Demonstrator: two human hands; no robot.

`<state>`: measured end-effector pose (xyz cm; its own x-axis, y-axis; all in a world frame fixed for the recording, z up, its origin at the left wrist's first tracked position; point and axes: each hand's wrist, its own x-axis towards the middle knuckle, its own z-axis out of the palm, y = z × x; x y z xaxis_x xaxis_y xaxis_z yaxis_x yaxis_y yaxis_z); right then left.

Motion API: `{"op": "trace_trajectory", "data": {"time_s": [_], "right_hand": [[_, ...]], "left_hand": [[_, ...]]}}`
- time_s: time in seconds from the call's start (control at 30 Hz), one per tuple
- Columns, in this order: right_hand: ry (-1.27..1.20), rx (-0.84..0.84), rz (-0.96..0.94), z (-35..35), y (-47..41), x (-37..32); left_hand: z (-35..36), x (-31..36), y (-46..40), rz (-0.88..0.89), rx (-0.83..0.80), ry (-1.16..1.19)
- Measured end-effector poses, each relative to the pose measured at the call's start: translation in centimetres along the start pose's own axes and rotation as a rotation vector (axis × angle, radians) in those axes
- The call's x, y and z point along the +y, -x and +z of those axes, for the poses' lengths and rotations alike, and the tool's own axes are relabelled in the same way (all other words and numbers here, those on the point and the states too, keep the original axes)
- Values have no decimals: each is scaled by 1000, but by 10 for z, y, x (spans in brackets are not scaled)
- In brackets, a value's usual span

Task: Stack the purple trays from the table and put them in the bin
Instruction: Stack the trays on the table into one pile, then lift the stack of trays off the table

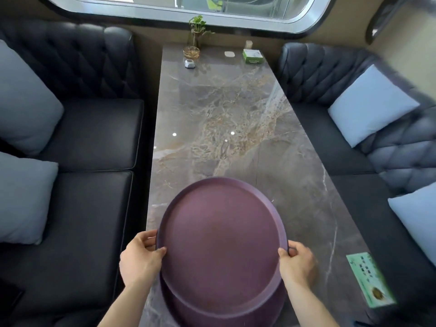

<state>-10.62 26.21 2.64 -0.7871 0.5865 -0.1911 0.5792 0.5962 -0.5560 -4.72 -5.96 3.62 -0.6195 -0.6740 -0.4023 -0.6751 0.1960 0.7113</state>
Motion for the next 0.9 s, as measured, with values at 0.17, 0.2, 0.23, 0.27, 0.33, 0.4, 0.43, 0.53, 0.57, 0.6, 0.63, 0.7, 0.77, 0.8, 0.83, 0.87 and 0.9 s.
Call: {"op": "trace_trajectory", "data": {"time_s": [0.17, 0.2, 0.23, 0.27, 0.33, 0.4, 0.43, 0.53, 0.57, 0.6, 0.63, 0.7, 0.77, 0.8, 0.83, 0.87, 0.9], "right_hand": [[46, 15, 23, -2, 17, 22], [52, 16, 20, -2, 19, 24], [59, 14, 19, -1, 20, 26], [61, 15, 23, -1, 21, 27], [48, 24, 33, -1, 23, 29], [26, 27, 59, 0, 25, 31], [17, 27, 75, 0, 27, 33], [9, 31, 115, 0, 29, 41], [12, 34, 121, 1, 30, 44], [15, 35, 126, 2, 30, 46], [15, 35, 132, 3, 31, 48], [13, 32, 143, 5, 33, 50], [18, 29, 144, 6, 33, 49], [24, 26, 142, 6, 33, 49], [30, 20, 141, 5, 32, 49], [37, 12, 140, 5, 32, 48], [43, 3, 137, 4, 31, 49]], "left_hand": [[8, -16, 22, 7, 23, -109], [9, -18, 24, 14, 28, -120], [10, -18, 25, 21, 31, -134], [10, -19, 26, 27, 30, -149], [10, -18, 27, 46, 26, -186], [11, -18, 29, 63, 21, -223], [11, -19, 31, 71, 19, -235], [15, -21, 36, 107, 21, -282], [16, -21, 37, 119, 28, -303], [16, -21, 37, 126, 36, -323], [17, -21, 37, 130, 44, -340], [16, -21, 36, 129, 56, -361], [17, -21, 35, 129, 63, -372], [18, -21, 34, 128, 67, -377], [18, -21, 33, 126, 73, -383], [19, -21, 33, 123, 81, -385], [19, -22, 32, 119, 89, -383]]}}
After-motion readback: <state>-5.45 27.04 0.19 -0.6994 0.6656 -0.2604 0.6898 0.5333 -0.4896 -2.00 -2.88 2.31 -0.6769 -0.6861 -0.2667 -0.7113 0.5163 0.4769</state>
